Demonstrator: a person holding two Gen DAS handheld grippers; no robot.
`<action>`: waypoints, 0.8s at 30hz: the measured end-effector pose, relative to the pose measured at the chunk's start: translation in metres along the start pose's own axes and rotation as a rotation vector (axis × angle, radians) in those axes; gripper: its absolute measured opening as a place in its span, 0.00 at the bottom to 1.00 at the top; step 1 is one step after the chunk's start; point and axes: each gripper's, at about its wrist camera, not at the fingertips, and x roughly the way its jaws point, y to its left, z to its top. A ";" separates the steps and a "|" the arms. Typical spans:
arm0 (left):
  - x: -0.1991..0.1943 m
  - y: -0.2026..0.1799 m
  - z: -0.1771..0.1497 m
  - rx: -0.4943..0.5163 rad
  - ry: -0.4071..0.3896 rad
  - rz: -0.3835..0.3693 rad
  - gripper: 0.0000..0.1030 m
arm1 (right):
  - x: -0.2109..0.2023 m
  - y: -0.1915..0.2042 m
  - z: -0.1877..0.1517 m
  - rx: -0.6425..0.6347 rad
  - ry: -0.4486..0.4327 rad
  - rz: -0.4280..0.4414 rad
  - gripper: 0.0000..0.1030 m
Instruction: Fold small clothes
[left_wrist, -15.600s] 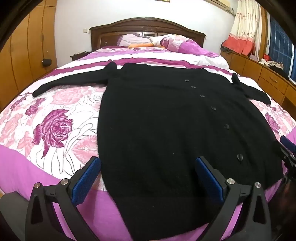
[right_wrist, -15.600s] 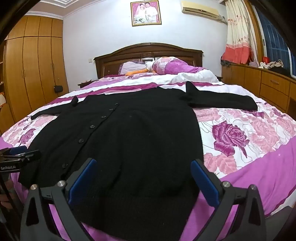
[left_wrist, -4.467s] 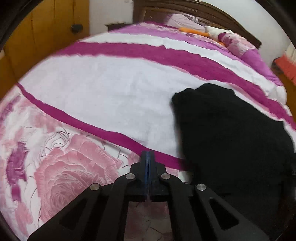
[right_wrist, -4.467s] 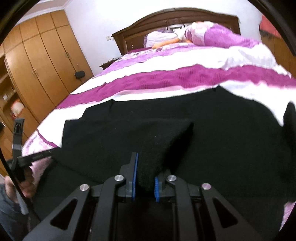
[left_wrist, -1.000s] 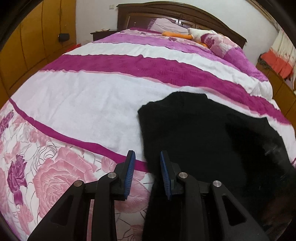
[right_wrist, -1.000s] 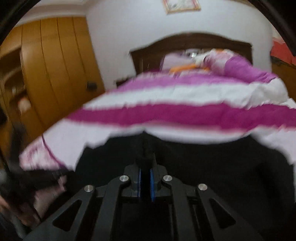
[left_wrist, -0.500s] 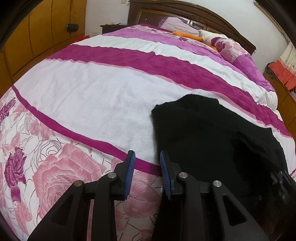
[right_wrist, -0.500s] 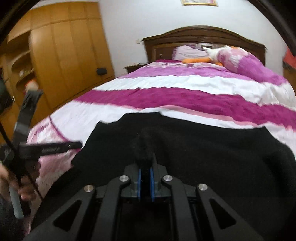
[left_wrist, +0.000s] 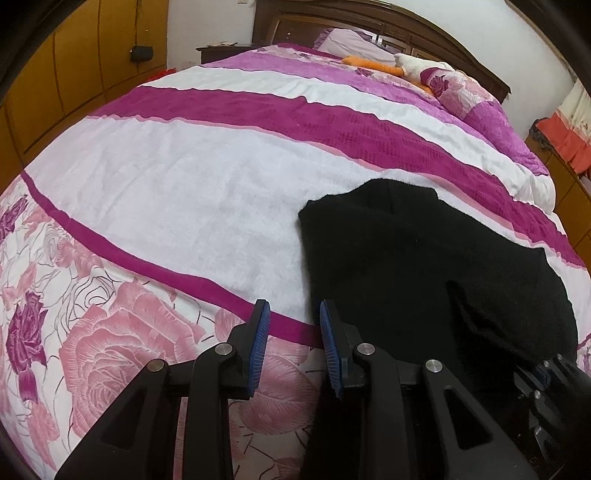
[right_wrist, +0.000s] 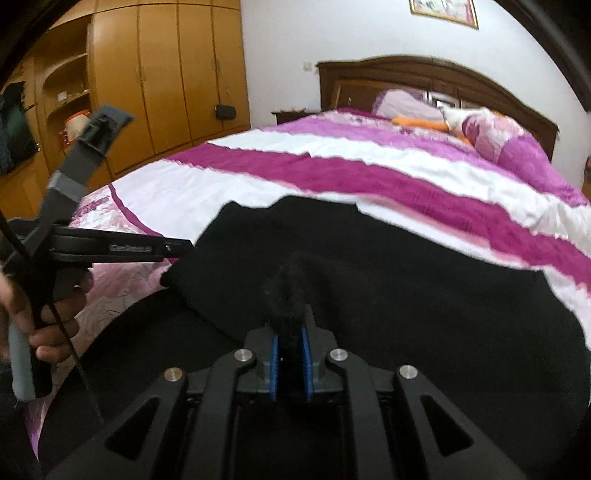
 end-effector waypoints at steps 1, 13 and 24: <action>0.000 0.000 0.000 0.000 0.001 0.000 0.10 | 0.001 0.000 0.000 0.004 -0.001 0.006 0.10; 0.000 0.001 0.001 0.002 0.009 -0.018 0.10 | 0.006 0.018 0.002 -0.017 0.000 0.045 0.54; -0.024 -0.009 -0.002 0.021 -0.064 -0.147 0.14 | -0.109 -0.073 -0.061 0.332 -0.094 0.046 0.70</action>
